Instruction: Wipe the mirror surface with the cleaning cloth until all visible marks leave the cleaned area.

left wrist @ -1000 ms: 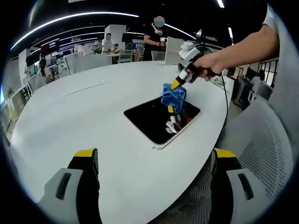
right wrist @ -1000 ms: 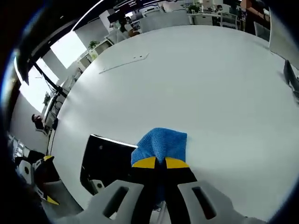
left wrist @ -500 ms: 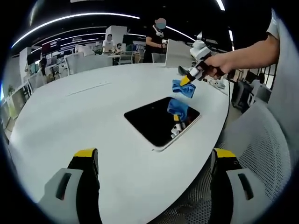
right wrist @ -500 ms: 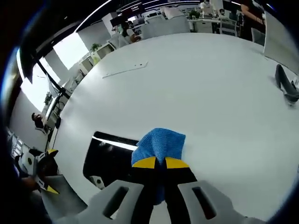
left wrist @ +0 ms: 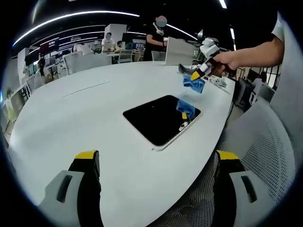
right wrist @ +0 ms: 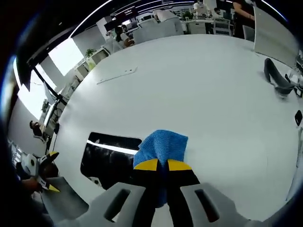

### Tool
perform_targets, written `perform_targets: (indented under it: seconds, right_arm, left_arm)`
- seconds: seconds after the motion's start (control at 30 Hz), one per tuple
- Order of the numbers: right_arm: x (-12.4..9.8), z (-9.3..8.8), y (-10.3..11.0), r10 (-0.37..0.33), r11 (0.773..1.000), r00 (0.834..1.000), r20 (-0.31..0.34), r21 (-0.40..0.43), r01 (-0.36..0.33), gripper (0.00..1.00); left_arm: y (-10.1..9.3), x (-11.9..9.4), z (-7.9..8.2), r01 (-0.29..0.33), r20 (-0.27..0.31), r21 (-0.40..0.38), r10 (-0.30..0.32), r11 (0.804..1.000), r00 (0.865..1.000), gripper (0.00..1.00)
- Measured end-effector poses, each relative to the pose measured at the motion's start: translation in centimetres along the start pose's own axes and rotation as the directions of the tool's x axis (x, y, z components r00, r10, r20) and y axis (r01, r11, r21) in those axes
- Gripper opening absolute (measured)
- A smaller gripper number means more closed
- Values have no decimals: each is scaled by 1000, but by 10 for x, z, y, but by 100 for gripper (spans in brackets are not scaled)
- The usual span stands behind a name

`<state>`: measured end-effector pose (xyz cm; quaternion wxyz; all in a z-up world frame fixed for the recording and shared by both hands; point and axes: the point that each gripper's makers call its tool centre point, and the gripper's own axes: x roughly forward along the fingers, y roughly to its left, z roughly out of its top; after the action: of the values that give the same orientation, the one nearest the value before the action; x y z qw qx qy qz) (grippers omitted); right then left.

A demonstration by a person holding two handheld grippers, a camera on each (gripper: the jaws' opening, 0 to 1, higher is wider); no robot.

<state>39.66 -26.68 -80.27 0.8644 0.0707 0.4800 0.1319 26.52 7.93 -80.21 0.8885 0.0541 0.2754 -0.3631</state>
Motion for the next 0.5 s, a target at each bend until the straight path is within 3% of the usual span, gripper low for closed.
perform_targets:
  seconds: [0.5]
  right_arm:
    - [6, -5, -10, -20, 1000, 1000, -16, 3, 21, 0]
  left_arm:
    - [0, 0, -2, -3, -12, -2, 3, 1000, 1000, 99]
